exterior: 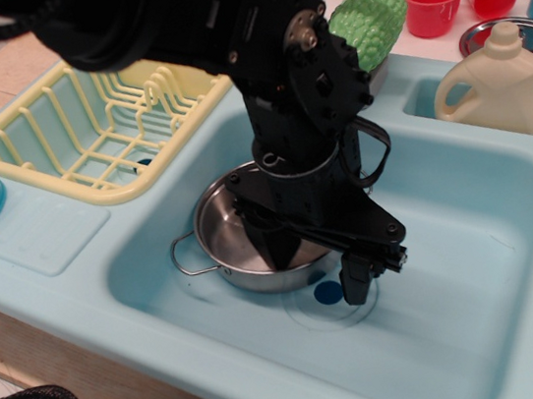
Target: Put pot or pan from sink into drying rack
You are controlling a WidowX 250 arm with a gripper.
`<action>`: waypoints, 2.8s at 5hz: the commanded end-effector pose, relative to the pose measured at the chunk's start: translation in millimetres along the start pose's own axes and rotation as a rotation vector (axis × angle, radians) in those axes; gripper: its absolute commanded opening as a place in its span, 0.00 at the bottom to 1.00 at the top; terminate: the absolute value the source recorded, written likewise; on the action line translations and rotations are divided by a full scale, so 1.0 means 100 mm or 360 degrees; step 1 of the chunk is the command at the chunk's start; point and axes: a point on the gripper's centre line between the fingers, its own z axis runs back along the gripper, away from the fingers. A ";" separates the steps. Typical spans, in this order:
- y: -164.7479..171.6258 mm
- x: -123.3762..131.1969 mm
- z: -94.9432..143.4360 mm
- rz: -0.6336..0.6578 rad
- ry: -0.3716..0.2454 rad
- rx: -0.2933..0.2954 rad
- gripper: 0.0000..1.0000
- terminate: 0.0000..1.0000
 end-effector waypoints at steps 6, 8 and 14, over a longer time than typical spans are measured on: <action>-0.17 0.08 0.77 -0.0150 -0.0047 0.0352 0.00 0.00; 0.34 0.28 0.94 -0.0160 -0.0062 0.0418 0.00 0.00; 1.55 0.58 0.67 -0.0256 -0.0236 0.0163 1.00 0.00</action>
